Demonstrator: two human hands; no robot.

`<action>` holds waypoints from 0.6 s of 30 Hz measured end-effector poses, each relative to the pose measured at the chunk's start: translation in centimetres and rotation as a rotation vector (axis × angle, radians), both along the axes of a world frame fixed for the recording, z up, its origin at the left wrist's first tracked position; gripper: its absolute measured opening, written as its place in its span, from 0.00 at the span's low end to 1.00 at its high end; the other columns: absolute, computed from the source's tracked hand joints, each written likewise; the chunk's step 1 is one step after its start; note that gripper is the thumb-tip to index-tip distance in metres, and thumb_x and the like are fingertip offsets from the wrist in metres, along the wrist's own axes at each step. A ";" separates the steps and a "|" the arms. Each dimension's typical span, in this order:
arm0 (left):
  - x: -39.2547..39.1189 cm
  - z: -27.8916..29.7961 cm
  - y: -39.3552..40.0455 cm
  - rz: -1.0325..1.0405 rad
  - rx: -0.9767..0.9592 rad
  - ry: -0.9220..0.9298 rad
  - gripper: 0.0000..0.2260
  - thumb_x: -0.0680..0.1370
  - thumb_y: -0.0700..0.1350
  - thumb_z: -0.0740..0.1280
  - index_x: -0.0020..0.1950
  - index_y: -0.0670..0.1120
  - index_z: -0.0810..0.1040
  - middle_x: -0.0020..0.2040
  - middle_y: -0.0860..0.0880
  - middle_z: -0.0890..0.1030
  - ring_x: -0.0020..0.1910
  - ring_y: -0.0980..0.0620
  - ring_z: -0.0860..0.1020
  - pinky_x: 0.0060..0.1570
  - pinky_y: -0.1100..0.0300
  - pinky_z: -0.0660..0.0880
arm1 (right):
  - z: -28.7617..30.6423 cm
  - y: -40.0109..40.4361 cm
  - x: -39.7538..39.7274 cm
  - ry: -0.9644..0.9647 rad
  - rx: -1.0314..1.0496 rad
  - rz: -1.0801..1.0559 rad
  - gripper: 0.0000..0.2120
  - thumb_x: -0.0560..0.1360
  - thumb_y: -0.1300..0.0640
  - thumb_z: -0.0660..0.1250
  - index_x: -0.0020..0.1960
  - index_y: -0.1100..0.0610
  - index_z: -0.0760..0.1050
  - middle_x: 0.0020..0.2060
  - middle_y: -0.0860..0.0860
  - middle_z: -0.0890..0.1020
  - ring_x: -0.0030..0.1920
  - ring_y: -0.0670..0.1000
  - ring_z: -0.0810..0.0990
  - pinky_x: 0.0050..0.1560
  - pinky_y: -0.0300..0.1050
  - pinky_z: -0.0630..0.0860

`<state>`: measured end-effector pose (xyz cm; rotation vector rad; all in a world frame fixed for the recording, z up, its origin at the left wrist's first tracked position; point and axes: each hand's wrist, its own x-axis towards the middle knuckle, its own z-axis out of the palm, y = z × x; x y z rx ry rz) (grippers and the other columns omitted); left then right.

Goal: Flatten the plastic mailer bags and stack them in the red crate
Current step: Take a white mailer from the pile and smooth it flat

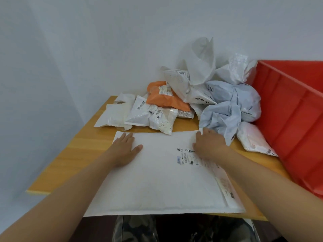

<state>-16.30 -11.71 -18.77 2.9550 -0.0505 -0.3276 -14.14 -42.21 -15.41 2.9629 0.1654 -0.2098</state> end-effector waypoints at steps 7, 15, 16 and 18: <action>1.1 1.9 -1.0 -0.138 0.088 0.205 0.48 0.63 0.81 0.53 0.77 0.67 0.36 0.79 0.60 0.34 0.80 0.41 0.42 0.76 0.38 0.45 | -0.3 2.2 1.9 0.389 0.159 0.289 0.59 0.63 0.20 0.61 0.79 0.42 0.33 0.79 0.48 0.35 0.79 0.55 0.34 0.77 0.62 0.38; 1.9 0.2 -0.9 -0.173 0.138 0.181 0.50 0.62 0.83 0.54 0.76 0.68 0.36 0.80 0.59 0.37 0.79 0.42 0.35 0.73 0.32 0.40 | -3.1 2.0 3.4 0.376 0.145 0.328 0.67 0.55 0.15 0.58 0.79 0.46 0.31 0.78 0.45 0.32 0.78 0.52 0.30 0.76 0.62 0.33; 1.9 -0.4 -0.9 -0.179 0.125 0.159 0.49 0.61 0.83 0.52 0.76 0.68 0.36 0.80 0.58 0.37 0.78 0.43 0.34 0.73 0.32 0.38 | -3.5 1.8 3.3 0.365 0.166 0.334 0.68 0.53 0.14 0.55 0.79 0.46 0.31 0.78 0.44 0.31 0.77 0.52 0.29 0.76 0.62 0.33; 1.9 -1.5 -0.5 -0.185 0.106 0.103 0.49 0.60 0.84 0.46 0.76 0.68 0.36 0.80 0.57 0.37 0.78 0.44 0.33 0.72 0.32 0.36 | -4.2 1.5 3.2 0.339 0.210 0.341 0.69 0.50 0.12 0.50 0.79 0.46 0.32 0.78 0.44 0.32 0.77 0.51 0.28 0.75 0.61 0.32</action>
